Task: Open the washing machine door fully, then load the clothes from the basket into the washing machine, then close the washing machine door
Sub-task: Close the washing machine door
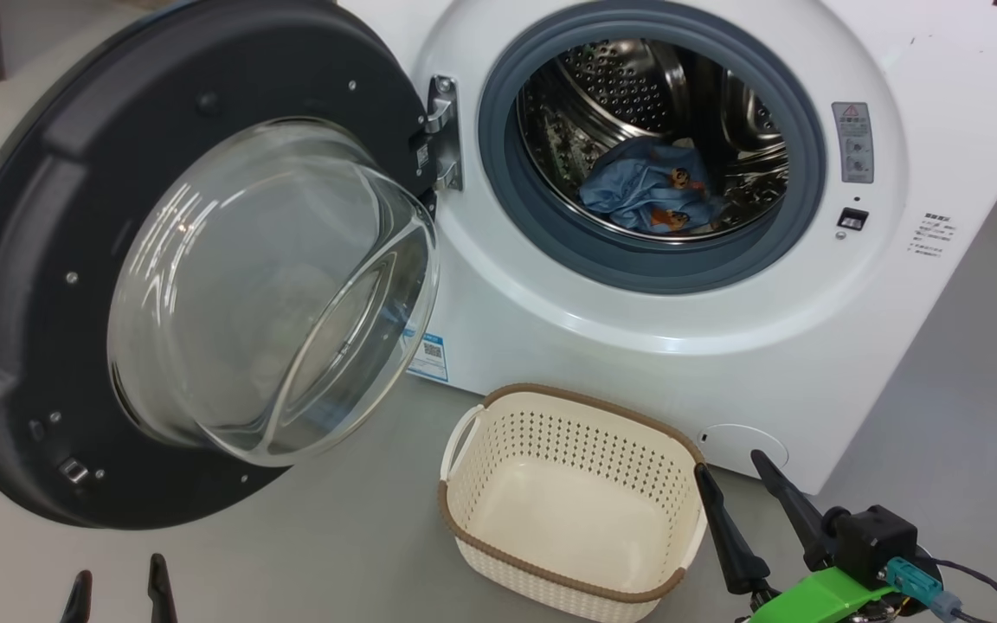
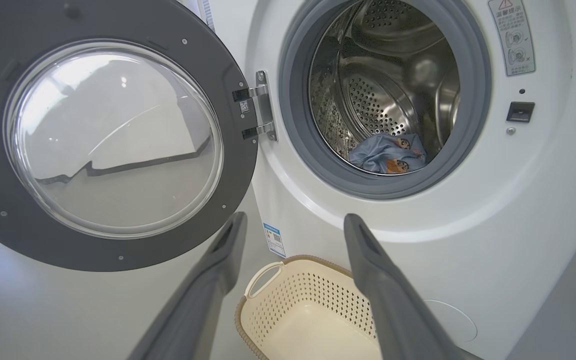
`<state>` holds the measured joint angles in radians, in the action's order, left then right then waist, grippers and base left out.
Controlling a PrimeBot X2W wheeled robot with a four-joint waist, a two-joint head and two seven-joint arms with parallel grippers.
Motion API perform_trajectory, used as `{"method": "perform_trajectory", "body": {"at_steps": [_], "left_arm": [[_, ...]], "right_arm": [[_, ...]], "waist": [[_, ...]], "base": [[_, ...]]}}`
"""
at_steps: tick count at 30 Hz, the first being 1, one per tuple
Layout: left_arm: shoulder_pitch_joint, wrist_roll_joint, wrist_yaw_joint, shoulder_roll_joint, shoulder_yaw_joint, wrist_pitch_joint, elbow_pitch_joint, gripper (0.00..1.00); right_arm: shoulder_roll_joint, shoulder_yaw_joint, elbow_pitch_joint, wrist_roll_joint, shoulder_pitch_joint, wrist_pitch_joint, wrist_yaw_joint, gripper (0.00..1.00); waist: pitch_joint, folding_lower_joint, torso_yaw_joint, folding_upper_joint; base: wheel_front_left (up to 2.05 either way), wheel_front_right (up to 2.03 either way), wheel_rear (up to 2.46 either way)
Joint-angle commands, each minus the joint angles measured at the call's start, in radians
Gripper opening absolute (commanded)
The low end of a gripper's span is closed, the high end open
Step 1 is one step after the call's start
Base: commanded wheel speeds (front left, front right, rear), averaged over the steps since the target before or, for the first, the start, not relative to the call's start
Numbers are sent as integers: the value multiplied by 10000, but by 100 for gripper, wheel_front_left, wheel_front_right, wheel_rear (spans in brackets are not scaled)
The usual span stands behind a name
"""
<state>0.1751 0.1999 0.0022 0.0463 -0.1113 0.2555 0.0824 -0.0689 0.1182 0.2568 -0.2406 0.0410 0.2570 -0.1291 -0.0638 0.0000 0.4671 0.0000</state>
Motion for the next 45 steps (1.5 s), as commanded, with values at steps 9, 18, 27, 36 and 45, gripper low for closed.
{"method": "perform_trajectory", "body": {"at_steps": [9, 18, 27, 36, 45], "left_arm": [[-46, 280, 231, 55, -571, 63, -563, 100], [71, 746, 392, 42, -705, 63, -566, 0], [-40, 1513, 461, 41, -1015, 63, -475, 0], [-984, 4274, 2, 62, -2703, -227, -574, 0], [-2905, 7816, -88, 1298, -4638, -2186, 188, 0]], "right_arm": [[-223, 633, 80, -109, 909, 48, -16, 100], [-292, 820, 187, -157, 1100, 48, -16, 100], [-296, 752, 192, -197, 959, 48, -16, 100], [-262, 606, 123, -138, 781, 48, -16, 100], [-204, 560, 118, -80, 723, 48, -16, 100]], "waist": [[317, 0, 271, 0], [423, 0, 347, 0], [402, 0, 333, 0], [414, 0, 349, 0], [545, 0, 429, 0]], "base": [[0, 0, 0], [0, 0, 0], [0, 0, 0], [0, 0, 0], [0, 0, 0]]}}
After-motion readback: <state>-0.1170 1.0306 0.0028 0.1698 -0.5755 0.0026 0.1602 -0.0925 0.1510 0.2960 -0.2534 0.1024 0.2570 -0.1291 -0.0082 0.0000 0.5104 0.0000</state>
